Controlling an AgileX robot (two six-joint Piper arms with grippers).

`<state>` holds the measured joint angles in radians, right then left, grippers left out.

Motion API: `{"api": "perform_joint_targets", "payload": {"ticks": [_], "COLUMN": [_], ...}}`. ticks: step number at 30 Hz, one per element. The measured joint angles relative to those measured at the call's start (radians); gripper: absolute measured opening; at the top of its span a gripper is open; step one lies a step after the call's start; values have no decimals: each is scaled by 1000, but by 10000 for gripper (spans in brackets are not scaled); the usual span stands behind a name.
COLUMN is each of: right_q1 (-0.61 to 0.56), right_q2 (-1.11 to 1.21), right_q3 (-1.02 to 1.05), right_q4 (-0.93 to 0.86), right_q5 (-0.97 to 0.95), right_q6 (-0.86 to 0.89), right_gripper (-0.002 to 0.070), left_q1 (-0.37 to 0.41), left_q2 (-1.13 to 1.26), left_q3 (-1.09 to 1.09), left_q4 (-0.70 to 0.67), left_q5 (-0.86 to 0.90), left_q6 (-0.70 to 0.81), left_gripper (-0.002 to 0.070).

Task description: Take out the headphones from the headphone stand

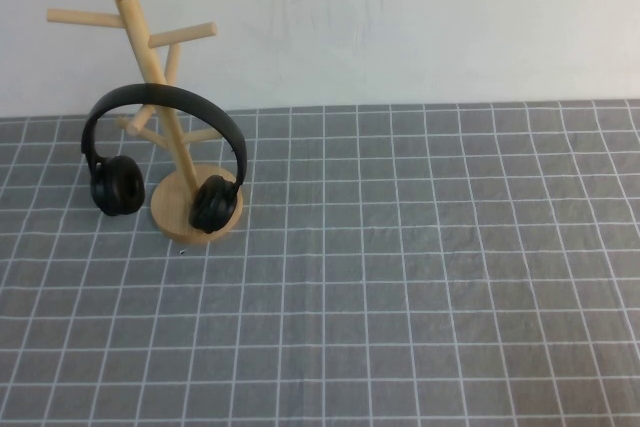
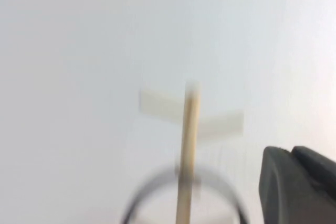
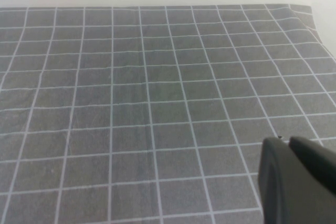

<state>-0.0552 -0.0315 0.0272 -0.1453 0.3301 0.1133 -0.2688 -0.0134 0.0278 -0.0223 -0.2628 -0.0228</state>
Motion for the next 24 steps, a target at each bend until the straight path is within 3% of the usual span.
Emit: {"api": "perform_joint_targets", "payload": {"ticks": [12, 17, 24], "right_q1": [0, 0, 0], "right_q2": [0, 0, 0], "right_q3": [0, 0, 0], "right_q4": [0, 0, 0], "right_q5": [0, 0, 0], "right_q6": [0, 0, 0], "right_gripper": [-6, -6, -6], "left_q1": [0, 0, 0], "left_q2": [0, 0, 9], "left_q3": [-4, -138, -408], "left_q4": [-18, -18, -18], "left_q5": [-469, -423, -157], "left_q6": [-30, -25, 17], "left_gripper": [-4, -4, -4]}}
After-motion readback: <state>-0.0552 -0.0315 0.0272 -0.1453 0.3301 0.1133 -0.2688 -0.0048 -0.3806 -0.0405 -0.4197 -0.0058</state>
